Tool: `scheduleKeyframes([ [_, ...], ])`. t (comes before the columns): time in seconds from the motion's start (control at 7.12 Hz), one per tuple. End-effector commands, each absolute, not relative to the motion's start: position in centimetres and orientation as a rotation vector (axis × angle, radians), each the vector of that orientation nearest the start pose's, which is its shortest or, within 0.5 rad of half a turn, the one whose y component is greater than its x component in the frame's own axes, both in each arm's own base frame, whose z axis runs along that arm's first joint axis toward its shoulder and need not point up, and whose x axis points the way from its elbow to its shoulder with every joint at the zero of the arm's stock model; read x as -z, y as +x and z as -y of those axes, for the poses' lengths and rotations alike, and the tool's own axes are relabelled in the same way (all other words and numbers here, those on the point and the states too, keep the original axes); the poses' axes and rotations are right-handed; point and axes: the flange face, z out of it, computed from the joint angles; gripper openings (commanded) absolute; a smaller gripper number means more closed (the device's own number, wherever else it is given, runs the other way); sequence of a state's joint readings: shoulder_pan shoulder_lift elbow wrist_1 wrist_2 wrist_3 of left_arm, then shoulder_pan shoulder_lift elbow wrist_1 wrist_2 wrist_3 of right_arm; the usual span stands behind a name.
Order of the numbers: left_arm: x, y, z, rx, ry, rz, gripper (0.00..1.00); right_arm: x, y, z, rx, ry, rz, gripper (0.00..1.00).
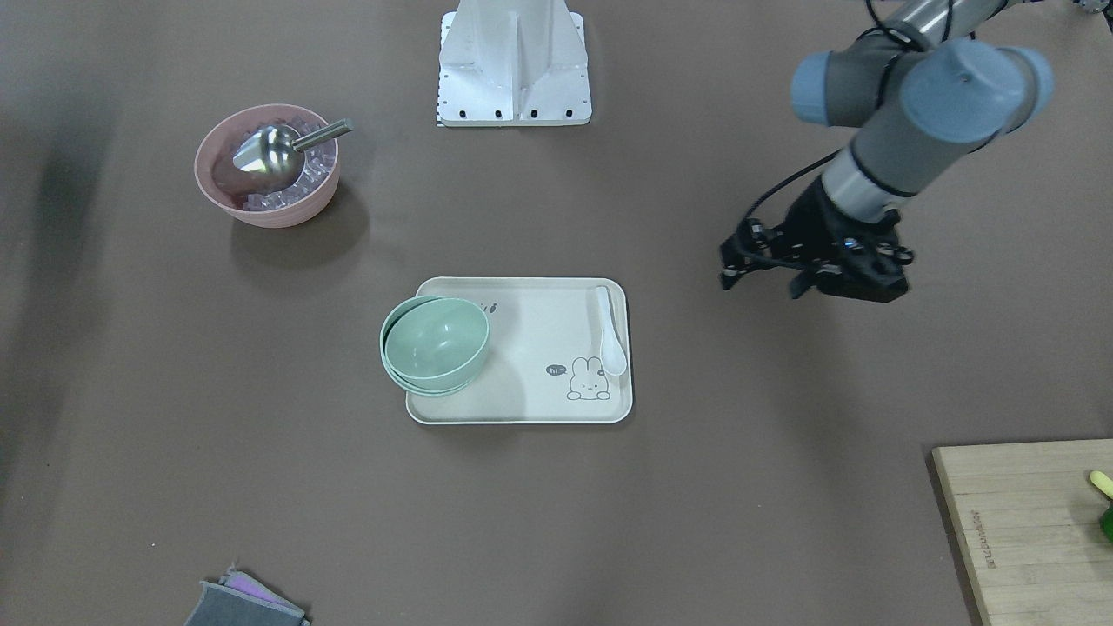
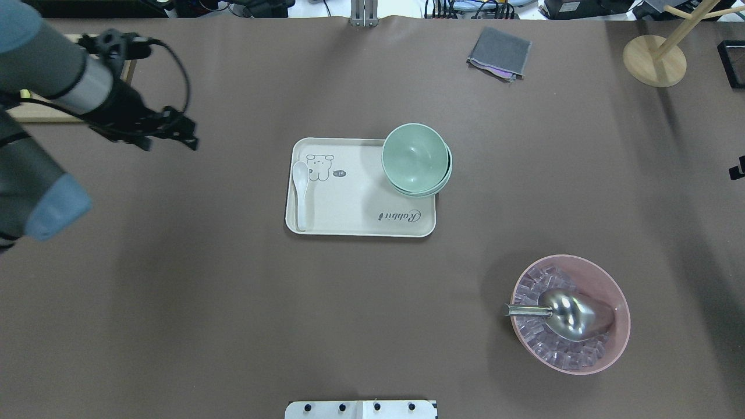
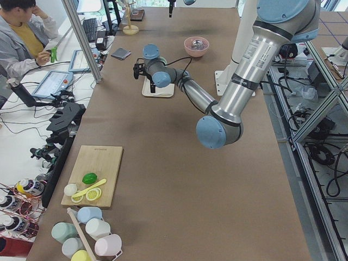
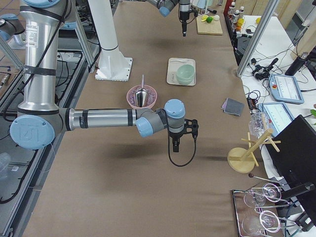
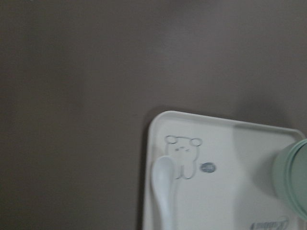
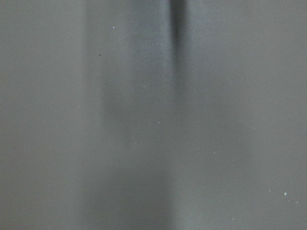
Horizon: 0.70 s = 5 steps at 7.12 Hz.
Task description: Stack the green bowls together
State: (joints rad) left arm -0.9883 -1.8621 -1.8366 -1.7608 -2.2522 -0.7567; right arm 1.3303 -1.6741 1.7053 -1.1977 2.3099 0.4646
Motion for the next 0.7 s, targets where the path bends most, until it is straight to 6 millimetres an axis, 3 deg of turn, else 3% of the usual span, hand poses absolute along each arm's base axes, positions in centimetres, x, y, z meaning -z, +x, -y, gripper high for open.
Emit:
scheduleKeyframes([
  [0.0, -50.1, 9.3, 48.1, -0.317, 0.22, -0.77, 0.99, -60.8, -4.2, 47.4, -0.075, 0.106, 0.813, 1.0],
  [0.14, -54.2, 4.6, 47.0, -0.36, 0.213, -0.835, 0.99, -61.0, -4.3, 47.5, -0.074, 0.104, 0.814, 1.0],
  [0.28, -58.2, 1.9, 45.5, -0.35, 0.181, -0.878, 0.99, -61.2, -4.0, 47.1, -0.064, 0.094, 0.837, 1.0],
  [0.56, -60.1, -1.9, 44.3, -0.263, 0.181, -0.836, 0.99, -61.0, -4.2, 47.3, -0.051, 0.092, 0.859, 1.0],
])
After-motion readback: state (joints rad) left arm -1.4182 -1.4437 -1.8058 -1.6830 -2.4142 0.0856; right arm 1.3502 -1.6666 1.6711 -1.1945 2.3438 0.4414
